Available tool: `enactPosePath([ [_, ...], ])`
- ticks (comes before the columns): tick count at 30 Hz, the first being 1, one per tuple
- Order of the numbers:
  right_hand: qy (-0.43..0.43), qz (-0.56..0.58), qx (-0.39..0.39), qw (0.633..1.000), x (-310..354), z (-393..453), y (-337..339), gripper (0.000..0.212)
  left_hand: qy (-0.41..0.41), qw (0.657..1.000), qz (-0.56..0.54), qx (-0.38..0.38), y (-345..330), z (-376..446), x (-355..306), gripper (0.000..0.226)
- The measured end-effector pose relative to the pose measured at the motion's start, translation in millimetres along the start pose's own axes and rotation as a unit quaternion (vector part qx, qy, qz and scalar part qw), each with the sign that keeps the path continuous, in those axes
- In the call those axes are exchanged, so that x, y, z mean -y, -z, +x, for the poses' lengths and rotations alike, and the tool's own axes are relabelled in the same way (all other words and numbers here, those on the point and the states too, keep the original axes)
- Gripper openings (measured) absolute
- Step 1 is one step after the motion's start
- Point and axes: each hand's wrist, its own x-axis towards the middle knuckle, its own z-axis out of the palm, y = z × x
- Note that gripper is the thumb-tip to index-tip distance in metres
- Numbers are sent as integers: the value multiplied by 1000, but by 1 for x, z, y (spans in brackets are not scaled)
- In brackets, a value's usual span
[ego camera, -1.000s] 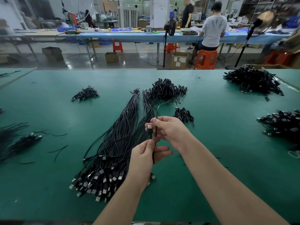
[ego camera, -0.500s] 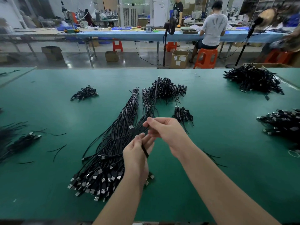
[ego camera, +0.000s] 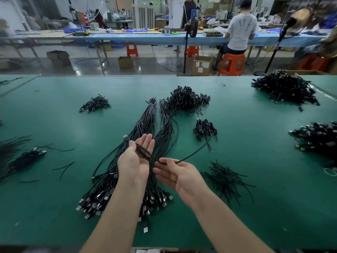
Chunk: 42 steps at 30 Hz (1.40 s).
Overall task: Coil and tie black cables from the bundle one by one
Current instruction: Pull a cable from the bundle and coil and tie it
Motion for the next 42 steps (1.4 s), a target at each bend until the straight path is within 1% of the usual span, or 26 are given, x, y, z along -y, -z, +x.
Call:
enactPosePath([
  [5, -23, 44, 12, 999, -23, 0, 1, 21, -13, 1000, 3, 5, -1, 1, 4, 40],
  [8, -15, 23, 33, 999, -24, -2, 6, 22, -30, 999, 19, 2, 1, 3, 5, 35],
  [10, -26, 28, 39, 999, -23, -2, 8, 23, -32, 999, 34, 14, 1, 1, 4, 33],
  [12, -48, 56, 30, 997, -23, -2, 10, 22, -23, 998, 49, 45, -1, -3, 3, 34],
  [14, -85, 84, -3, 993, -23, -1, 11, 20, -13, 994, 67, 86, -3, -10, 3, 33],
  [16, -117, 80, -27, 990, -23, 1, 13, 17, -4, 987, 96, 130, -6, -16, 1, 33],
  [19, -121, 53, -41, 990, -15, 5, 19, 14, 20, 968, 161, 192, -4, -28, 1, 36],
  [21, -107, 21, -50, 993, -3, 10, 23, 12, 47, 951, 203, 227, 1, -36, 3, 31],
  [23, -82, -30, -62, 994, 13, 15, 28, 11, 72, 932, 247, 256, 8, -42, 8, 32],
  [25, -60, -76, -65, 993, 27, 20, 30, 17, 88, 912, 296, 272, 15, -45, 13, 33],
  [27, -29, -150, -77, 985, 41, 21, 31, 25, 99, 895, 327, 287, 21, -48, 19, 34],
  [28, -5, -184, -84, 979, 48, 21, 30, 25, 101, 890, 337, 291, 22, -50, 22, 34],
  [30, 42, -214, -93, 972, 60, 17, 28, 23, 100, 884, 352, 290, 24, -51, 26, 33],
  [34, 96, -259, -72, 958, 78, 8, 21, 22, 99, 892, 352, 266, 24, -46, 30, 33],
  [37, 123, -306, -66, 942, 79, 0, 13, 20, 84, 907, 337, 237, 22, -42, 33, 36],
  [39, 151, -311, -64, 936, 76, -5, 8, 17, 68, 921, 314, 221, 20, -40, 36, 40],
  [42, 189, -294, -61, 935, 72, -12, 5, 12, 43, 934, 291, 203, 20, -37, 39, 37],
])
